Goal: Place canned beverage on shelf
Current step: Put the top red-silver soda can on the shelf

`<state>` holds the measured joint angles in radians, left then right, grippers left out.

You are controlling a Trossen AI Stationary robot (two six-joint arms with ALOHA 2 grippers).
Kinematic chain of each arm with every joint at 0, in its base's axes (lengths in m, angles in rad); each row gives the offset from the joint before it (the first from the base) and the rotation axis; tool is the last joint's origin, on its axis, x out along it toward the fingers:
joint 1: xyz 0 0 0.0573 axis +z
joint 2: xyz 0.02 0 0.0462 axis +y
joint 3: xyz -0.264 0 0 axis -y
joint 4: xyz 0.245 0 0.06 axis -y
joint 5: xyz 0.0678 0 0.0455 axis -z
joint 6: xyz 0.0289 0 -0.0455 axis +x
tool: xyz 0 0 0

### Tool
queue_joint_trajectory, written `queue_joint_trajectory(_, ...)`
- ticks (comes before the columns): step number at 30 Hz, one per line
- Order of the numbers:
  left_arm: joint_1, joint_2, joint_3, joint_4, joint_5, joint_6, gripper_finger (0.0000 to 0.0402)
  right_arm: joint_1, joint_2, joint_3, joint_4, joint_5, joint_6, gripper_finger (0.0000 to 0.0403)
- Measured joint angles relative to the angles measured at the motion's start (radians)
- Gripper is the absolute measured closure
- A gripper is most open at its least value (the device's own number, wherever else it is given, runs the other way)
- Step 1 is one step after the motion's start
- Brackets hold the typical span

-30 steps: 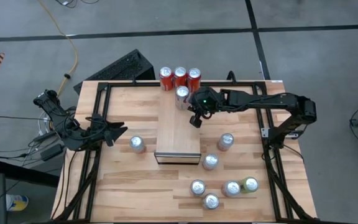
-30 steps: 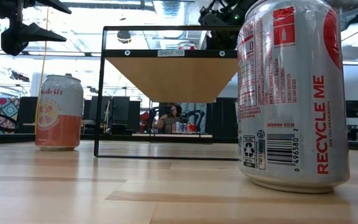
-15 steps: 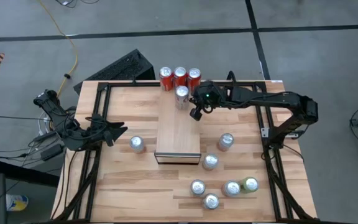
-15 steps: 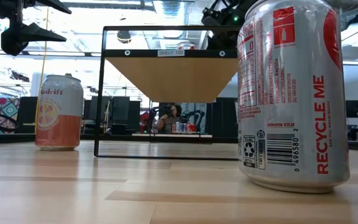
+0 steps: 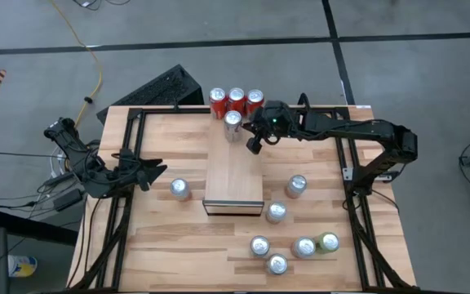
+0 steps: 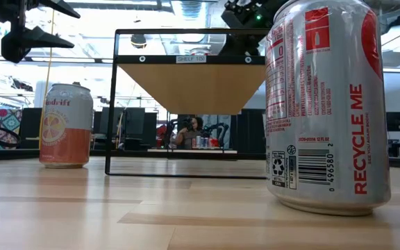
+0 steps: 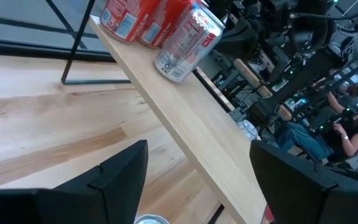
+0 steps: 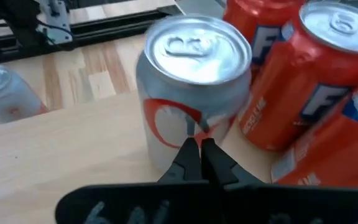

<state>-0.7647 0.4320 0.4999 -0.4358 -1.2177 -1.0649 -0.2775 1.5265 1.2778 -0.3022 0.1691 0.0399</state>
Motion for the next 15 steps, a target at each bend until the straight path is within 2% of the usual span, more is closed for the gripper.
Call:
queue_joint_trajectory(8,0.000,0.000,0.000,-0.001,0.001,-0.004,0.0132,0.015,-0.012,0.000,-0.037,0.013,0.023,0.0403)
queue_joint_trajectory(15,0.000,0.000,0.000,0.000,0.002,-0.013,0.0132,0.004,0.045,0.000,0.043,0.009,0.004,0.0403)
